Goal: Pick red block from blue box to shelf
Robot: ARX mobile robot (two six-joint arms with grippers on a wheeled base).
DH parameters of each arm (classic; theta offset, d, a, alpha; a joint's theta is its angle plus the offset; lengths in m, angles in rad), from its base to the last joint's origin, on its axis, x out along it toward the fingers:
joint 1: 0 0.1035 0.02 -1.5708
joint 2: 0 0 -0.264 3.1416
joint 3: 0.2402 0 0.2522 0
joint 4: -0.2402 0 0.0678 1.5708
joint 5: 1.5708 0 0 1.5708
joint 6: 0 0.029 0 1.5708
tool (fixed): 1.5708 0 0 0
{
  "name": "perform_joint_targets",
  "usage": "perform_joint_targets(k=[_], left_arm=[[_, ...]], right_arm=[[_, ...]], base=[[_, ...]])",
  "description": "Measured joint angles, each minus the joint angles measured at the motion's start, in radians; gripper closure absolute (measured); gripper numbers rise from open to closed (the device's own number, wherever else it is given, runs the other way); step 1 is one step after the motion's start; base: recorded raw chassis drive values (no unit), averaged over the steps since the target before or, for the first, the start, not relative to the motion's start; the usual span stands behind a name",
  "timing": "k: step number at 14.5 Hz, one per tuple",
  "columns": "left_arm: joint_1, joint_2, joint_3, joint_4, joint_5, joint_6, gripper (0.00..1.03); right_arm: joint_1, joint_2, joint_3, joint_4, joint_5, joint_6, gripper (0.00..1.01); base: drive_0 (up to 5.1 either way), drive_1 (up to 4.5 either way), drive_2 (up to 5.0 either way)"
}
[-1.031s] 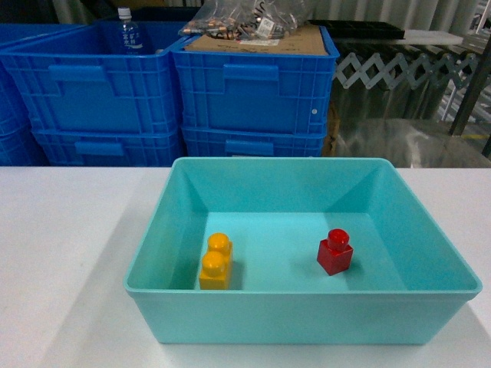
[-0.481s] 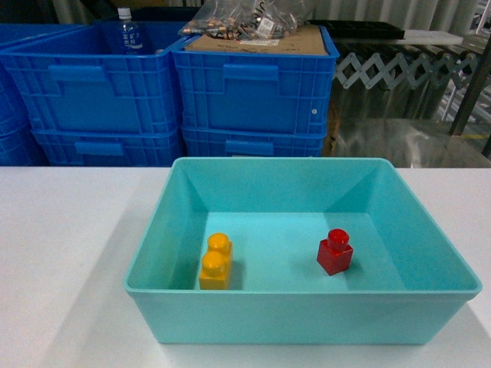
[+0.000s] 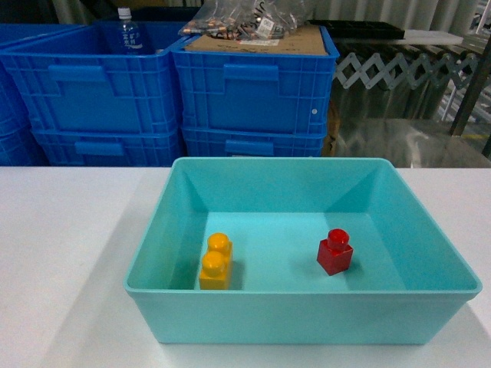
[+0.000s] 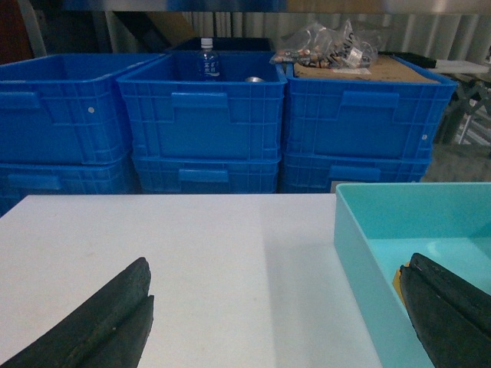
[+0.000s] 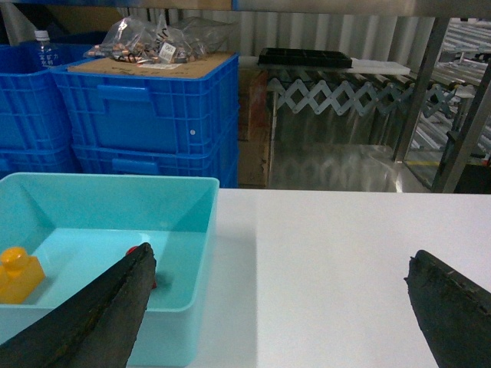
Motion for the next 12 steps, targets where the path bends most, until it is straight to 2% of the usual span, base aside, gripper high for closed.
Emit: perform_joint_targets(k=[12], left_arm=[[0.000,0.000,0.000,0.000,0.000,0.000,0.05]], right_arm=[[0.000,0.000,0.000,0.000,0.000,0.000,0.03]], base=[[0.0,0.00,0.0]])
